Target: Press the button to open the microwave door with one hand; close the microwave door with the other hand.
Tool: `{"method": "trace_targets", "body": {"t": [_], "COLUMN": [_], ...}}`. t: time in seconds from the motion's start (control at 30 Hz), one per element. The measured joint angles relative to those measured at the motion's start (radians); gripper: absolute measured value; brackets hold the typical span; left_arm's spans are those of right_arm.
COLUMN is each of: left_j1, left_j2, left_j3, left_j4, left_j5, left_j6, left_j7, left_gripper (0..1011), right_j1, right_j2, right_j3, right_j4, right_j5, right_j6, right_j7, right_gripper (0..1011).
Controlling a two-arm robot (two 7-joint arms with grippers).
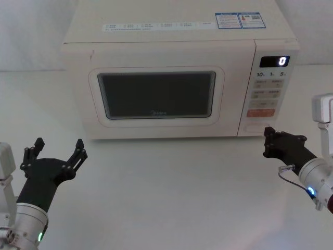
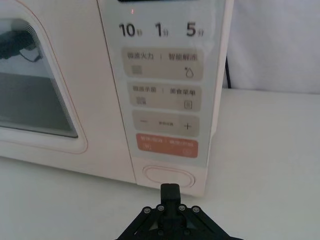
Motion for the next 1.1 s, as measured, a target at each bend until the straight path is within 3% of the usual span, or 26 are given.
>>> {"method": "trace_targets", "body": {"t": [0.6, 1.1], "left_j1": [0.000, 0.000], "left_j2": [0.000, 0.000], "left_j3": [0.000, 0.000], "left_j4": [0.000, 0.000], "left_j5": [0.000, 0.000], "left_j6": [0.000, 0.000], "left_j7": [0.000, 0.000], "left_gripper": [1001, 1001], "right_j1": [0.051, 0.053], "right_j2": [-0.020, -0.026], "right_j3": [-0.017, -0.021], "right_j4": [0.103, 0.121], "right_j5": [0.025, 0.040], "right_j6": [-0.051, -0.075], "right_j7": [0.007, 0.002], "right_gripper": [0, 0]}}
